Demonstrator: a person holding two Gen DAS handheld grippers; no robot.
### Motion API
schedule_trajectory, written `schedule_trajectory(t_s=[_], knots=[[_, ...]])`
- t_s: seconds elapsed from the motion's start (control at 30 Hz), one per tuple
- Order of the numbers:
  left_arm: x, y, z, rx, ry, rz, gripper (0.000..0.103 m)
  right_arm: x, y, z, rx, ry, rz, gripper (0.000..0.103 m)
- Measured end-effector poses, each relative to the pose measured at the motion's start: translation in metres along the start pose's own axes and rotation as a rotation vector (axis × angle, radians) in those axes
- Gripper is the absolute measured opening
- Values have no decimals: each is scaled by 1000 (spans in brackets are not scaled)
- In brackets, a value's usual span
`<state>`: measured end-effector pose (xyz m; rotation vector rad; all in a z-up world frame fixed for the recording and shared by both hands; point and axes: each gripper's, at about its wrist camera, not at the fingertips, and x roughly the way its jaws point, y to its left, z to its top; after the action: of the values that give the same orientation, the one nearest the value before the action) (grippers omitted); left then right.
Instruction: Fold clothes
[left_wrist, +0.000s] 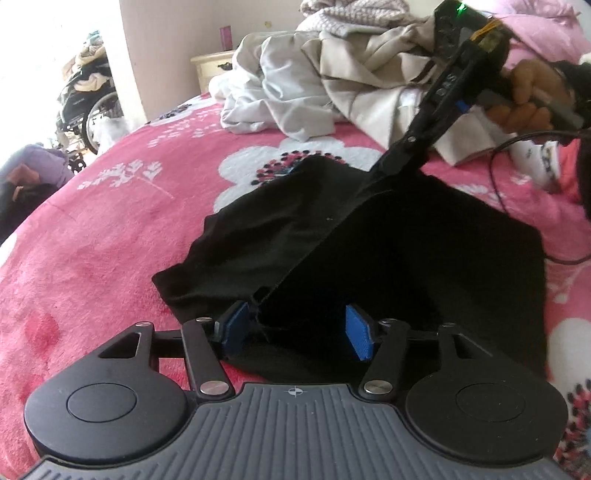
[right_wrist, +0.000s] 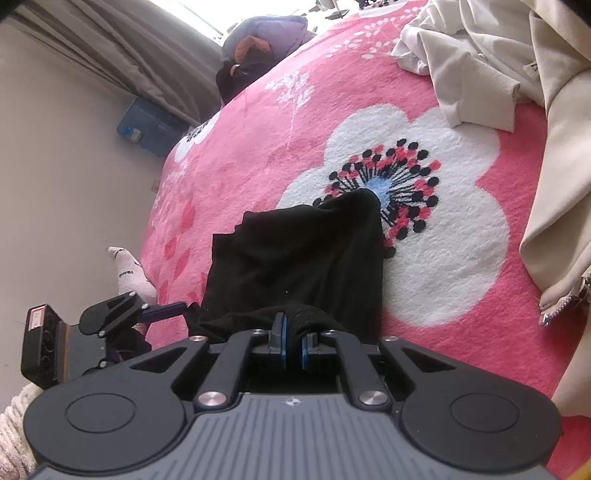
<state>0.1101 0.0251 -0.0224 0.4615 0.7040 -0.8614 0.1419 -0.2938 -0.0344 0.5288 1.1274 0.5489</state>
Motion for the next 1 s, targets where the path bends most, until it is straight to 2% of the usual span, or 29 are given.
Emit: schedule_trajectory(t_s=[0.3,0.5,0.57,0.67,0.87,1.0], knots=[[14,5,5,-34,-6,-2,56,-1,-2,0,2,-1,12,8],[14,2,2,-50,-7,-30,34,-1,-2,0,6,-8,15,8],[14,1,2,-58,-14,-30,19,-1,-2,0,6,-11,15,8],[11,1,2,-81,-33,-21,7,-3,-1,0,7,-19,17,8],[-10,25,12,-198,-120,39,2,-6,9,11,-4,-77,42,8],[-14,47,16,-294,-149,111,2,0,11,24,5,-107,41,8]])
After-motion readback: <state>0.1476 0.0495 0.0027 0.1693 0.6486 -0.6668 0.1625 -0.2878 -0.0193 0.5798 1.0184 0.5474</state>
